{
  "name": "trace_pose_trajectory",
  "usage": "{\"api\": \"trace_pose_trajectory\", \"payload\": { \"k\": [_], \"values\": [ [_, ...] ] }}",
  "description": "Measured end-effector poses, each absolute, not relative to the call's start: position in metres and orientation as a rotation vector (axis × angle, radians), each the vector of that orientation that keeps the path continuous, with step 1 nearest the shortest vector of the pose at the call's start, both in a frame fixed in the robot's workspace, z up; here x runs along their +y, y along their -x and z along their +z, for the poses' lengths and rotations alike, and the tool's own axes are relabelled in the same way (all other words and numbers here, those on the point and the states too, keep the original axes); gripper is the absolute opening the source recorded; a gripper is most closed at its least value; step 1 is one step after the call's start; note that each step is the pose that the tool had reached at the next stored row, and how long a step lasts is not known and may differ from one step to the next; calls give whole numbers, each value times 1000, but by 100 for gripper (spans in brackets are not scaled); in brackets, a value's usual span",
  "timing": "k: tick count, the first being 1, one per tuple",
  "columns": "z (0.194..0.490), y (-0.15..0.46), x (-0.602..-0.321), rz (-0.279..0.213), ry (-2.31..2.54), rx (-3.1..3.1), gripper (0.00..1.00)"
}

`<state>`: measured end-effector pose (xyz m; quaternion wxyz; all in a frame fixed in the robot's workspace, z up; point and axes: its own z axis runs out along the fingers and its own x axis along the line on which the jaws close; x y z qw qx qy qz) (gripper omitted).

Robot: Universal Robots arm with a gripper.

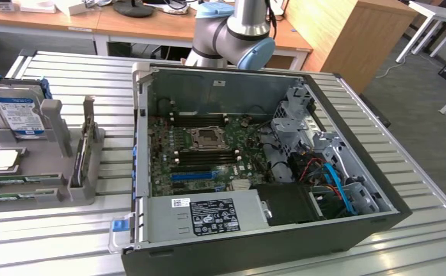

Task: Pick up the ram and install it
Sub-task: 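Pick up the ram and move it above insertion slot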

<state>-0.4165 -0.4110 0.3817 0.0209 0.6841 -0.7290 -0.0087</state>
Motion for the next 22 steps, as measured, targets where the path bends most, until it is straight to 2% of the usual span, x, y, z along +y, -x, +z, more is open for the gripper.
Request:
{"api": "trace_pose_trajectory", "payload": {
  "k": [22],
  "values": [
    [350, 417, -411, -27, -2121, -2260, 31]
  ]
}}
